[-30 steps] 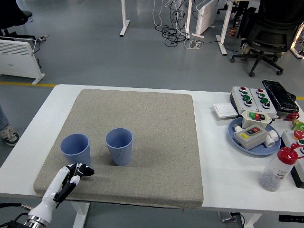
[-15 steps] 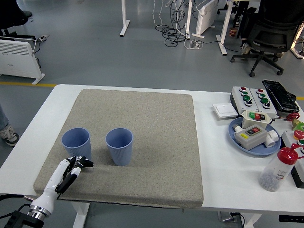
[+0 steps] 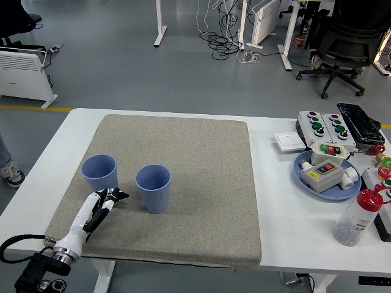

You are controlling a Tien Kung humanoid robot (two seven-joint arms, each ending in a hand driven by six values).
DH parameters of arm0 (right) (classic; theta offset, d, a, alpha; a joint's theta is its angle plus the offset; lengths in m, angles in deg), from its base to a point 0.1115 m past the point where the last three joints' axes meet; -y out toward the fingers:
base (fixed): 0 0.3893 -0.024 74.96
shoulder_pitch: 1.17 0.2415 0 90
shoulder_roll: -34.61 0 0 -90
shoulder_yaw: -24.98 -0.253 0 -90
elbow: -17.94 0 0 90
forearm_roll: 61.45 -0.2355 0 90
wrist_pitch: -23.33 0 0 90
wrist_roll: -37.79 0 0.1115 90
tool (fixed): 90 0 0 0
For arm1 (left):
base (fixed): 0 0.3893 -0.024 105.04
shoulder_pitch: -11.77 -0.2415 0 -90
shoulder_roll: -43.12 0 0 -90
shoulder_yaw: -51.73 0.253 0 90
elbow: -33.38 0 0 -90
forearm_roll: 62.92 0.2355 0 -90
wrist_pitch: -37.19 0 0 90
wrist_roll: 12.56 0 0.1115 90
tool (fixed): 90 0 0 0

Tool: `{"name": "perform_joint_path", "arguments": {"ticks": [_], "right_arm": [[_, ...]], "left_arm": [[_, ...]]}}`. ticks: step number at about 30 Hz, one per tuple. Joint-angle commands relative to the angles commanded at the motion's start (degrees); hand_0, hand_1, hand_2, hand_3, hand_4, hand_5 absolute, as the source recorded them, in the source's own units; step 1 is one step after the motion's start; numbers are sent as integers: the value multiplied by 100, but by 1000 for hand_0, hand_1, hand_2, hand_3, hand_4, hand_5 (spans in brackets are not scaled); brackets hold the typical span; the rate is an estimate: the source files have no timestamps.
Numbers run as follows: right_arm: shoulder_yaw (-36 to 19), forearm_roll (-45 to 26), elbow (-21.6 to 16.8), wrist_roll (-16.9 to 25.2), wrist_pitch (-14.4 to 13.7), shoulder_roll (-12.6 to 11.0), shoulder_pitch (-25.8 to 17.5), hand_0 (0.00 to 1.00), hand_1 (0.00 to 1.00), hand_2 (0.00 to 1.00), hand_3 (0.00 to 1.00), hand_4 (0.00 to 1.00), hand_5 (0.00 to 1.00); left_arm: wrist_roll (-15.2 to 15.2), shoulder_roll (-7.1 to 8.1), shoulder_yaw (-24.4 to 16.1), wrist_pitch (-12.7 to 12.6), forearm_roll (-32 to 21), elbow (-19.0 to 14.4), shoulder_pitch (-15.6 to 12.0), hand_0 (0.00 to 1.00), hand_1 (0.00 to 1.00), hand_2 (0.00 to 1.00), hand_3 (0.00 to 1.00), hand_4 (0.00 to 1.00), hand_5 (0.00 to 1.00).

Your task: Push cup pick cup insert cup

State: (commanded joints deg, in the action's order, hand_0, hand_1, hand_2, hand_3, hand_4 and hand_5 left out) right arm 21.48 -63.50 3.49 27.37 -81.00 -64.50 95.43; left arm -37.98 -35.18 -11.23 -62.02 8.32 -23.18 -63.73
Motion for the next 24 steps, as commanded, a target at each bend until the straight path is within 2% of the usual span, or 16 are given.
{"name": "perform_joint_path", "arguments": {"ticks": [14, 18, 24], "right_arm": [[-70, 127, -7, -39, -3, 7, 13, 686, 612, 649, 568, 85, 483], [-83, 152, -9, -46, -6, 7, 17, 686, 612, 649, 568, 85, 483], [-104, 192, -11, -57, -9, 5, 21, 686, 612, 649, 569, 86, 482]], "left_arm": [[-162, -50, 243, -37, -224, 797, 746, 744, 720, 670, 567, 572, 998], [-202, -58, 329, -35, -286, 1135, 1006, 744, 720, 670, 567, 572, 998], [-213, -57, 437, -12, -348, 1434, 1236, 741, 717, 668, 568, 568, 998]]}}
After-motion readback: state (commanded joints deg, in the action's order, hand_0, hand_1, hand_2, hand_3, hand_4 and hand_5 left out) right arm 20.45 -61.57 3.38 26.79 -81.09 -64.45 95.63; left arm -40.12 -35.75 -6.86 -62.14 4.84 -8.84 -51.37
